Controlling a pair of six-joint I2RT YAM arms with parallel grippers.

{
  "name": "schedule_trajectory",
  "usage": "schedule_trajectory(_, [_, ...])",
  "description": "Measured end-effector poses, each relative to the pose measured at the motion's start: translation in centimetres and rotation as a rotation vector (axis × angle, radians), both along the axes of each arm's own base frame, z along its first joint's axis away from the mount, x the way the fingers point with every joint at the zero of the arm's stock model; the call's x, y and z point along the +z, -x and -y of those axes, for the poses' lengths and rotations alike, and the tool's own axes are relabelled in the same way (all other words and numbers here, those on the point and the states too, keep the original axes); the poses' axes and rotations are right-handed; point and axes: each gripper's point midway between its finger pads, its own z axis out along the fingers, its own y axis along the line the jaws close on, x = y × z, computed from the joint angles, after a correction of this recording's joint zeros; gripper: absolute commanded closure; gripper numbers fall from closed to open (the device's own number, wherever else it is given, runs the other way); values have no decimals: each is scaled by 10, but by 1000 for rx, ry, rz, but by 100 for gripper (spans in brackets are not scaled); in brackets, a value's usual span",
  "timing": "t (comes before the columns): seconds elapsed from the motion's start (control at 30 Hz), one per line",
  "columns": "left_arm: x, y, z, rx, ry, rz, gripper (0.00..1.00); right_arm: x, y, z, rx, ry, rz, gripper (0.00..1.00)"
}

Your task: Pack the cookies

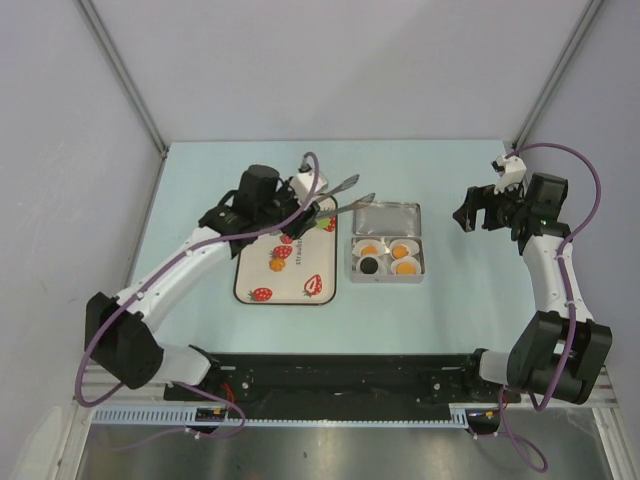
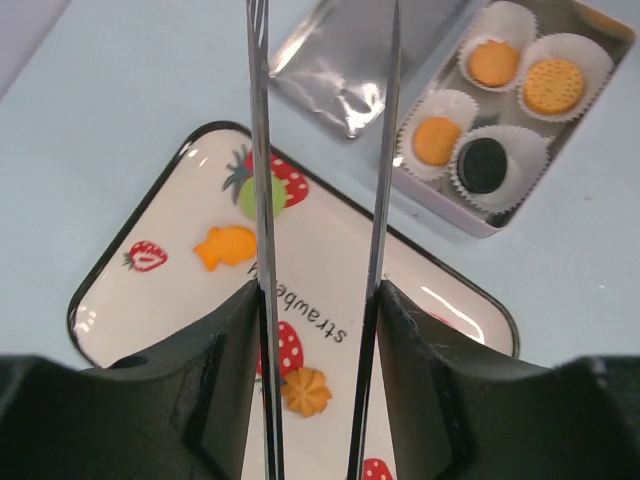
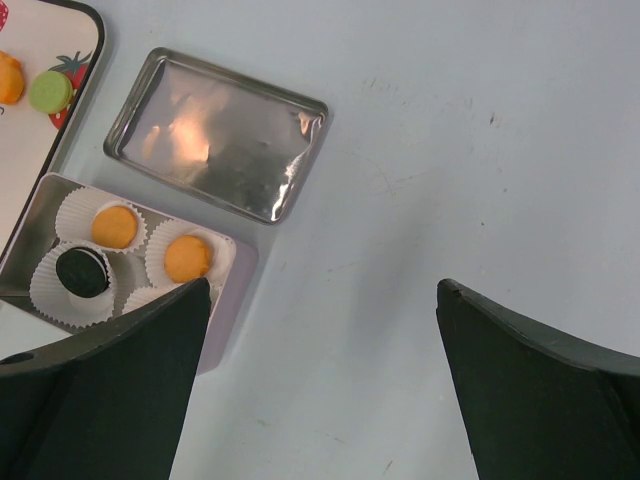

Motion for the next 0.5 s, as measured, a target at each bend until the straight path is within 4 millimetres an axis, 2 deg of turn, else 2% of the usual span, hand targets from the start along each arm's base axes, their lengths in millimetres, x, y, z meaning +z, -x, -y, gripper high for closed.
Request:
schedule_trajectory(0.17, [6,-15,-50,161,39,25,46,0,0,0,0,0,0,0])
schedule_trajectory(0.27, [7,-30,-87,285,62,44,46,0,0,0,0,0,0,0])
schedule_trajectory(0.37, [-3,-43,-126,405,74,43,45,0,0,0,0,0,0,0])
schedule_trajectory(0.5, [-31,-51,-186,574,73,13,46,0,0,0,2,-1,0,0])
